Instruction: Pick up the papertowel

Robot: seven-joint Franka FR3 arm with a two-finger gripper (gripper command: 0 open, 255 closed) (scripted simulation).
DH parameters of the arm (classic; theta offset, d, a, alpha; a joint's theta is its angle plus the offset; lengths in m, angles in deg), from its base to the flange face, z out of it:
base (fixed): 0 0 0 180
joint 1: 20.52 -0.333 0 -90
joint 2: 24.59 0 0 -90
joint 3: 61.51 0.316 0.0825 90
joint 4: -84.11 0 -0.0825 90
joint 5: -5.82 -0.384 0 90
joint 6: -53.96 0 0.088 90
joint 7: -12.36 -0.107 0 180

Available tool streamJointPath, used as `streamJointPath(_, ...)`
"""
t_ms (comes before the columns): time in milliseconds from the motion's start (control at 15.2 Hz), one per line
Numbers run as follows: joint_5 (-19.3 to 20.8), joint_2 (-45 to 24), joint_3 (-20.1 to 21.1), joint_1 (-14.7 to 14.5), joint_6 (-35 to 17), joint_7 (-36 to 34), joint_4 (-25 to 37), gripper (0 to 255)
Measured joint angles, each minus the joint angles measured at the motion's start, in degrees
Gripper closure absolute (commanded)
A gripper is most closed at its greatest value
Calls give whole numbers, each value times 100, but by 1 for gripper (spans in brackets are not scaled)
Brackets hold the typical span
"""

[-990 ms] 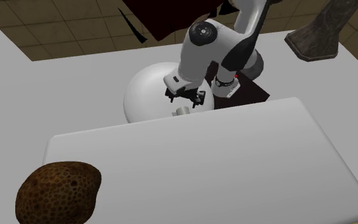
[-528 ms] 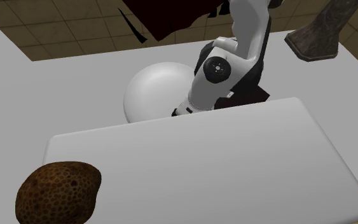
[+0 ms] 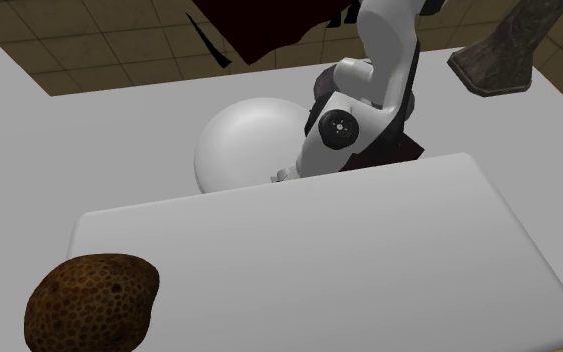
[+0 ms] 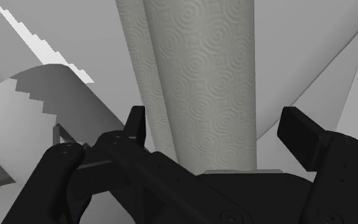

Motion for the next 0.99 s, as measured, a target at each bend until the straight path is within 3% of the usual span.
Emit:
streamJointPath(660, 4, -2, 5, -3, -29, -1, -17, 255)
streamJointPath(990, -35, 92, 0, -3, 256, 57, 173, 255)
